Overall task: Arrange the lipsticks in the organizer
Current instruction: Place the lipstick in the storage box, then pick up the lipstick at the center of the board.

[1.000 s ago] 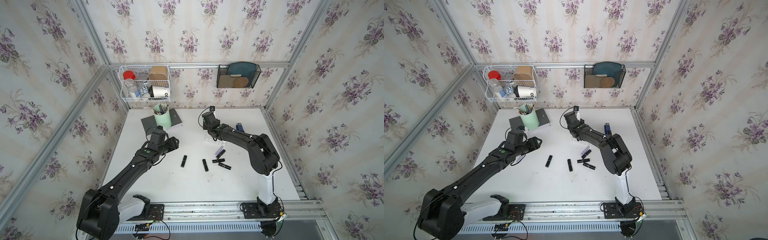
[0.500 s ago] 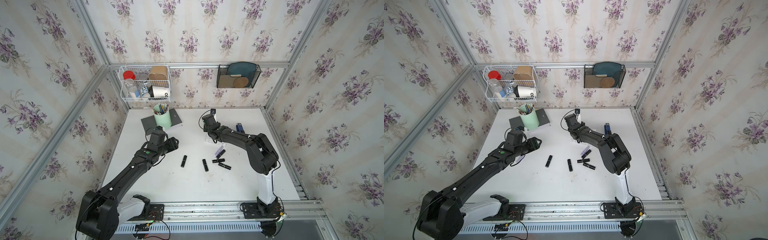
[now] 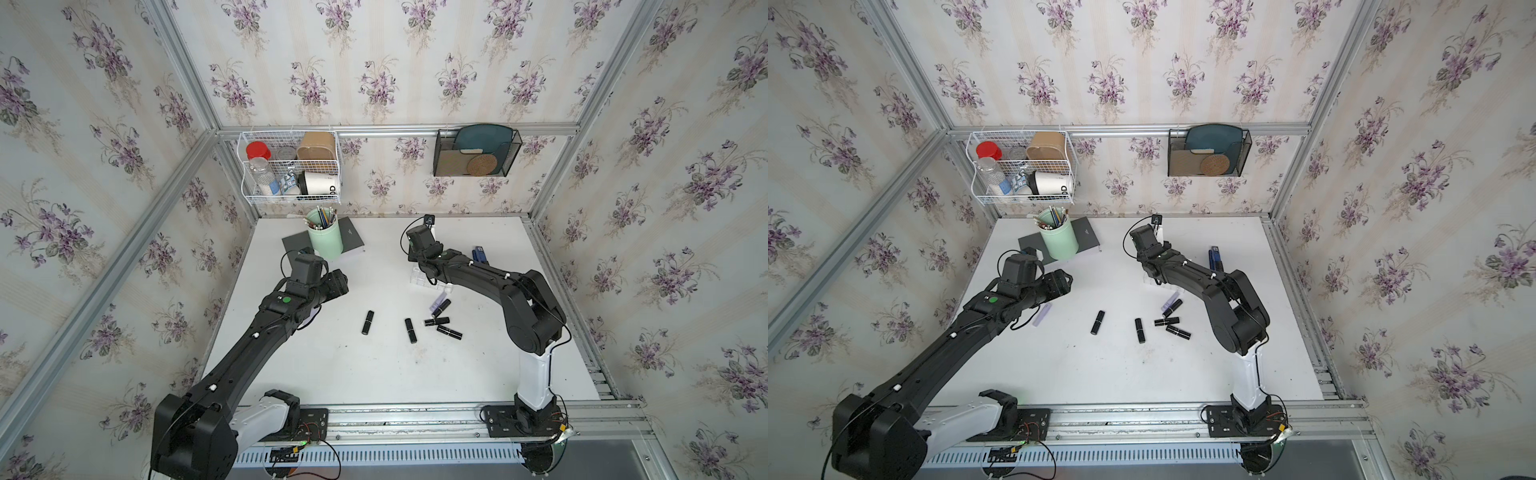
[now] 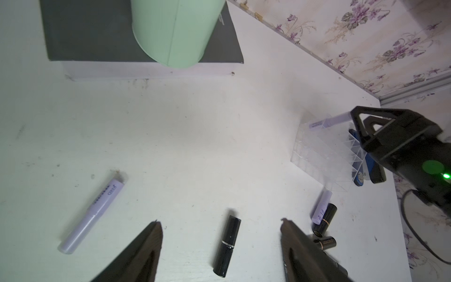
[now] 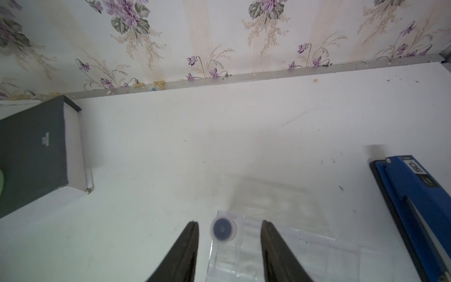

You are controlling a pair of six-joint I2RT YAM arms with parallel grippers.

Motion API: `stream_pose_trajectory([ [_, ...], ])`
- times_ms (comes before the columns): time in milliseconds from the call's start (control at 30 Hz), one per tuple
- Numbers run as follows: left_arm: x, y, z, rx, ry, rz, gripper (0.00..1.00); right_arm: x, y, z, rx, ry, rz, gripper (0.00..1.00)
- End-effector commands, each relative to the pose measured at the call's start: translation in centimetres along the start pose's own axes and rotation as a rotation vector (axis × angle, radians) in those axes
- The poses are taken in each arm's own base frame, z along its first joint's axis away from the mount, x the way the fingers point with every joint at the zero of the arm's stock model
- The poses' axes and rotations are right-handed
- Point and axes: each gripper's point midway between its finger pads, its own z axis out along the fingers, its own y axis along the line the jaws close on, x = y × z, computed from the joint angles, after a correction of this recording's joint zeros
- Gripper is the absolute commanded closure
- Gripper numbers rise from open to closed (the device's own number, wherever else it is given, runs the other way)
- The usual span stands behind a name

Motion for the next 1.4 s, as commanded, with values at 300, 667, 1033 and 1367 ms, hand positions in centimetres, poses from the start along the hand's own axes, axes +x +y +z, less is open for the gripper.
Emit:
stream_pose_trajectory([
  [300, 3.2, 8.3, -0.7, -0.141, 0.114, -0.18, 0.23, 0.7, -1.0, -6.4, -0.157, 0.045, 0.083, 0.48],
  [667, 4.8, 12.1, 2.6, -0.219, 0.159, -0.261, 0.24, 2.6, 1.0, -9.6, -0.25, 0.081, 0.057, 0.48],
  [1033, 4.2, 12.5, 4.9, -0.241, 0.219, -0.219, 0.24, 2.5, 1.7, -9.9, -0.28, 0.088, 0.064, 0.48],
  [1367, 5.2, 14.0, 5.5, -0.309, 0.263, -0.187, 0.27, 2.6, 2.2, -10.1, -0.292, 0.087, 0.069, 0.48],
])
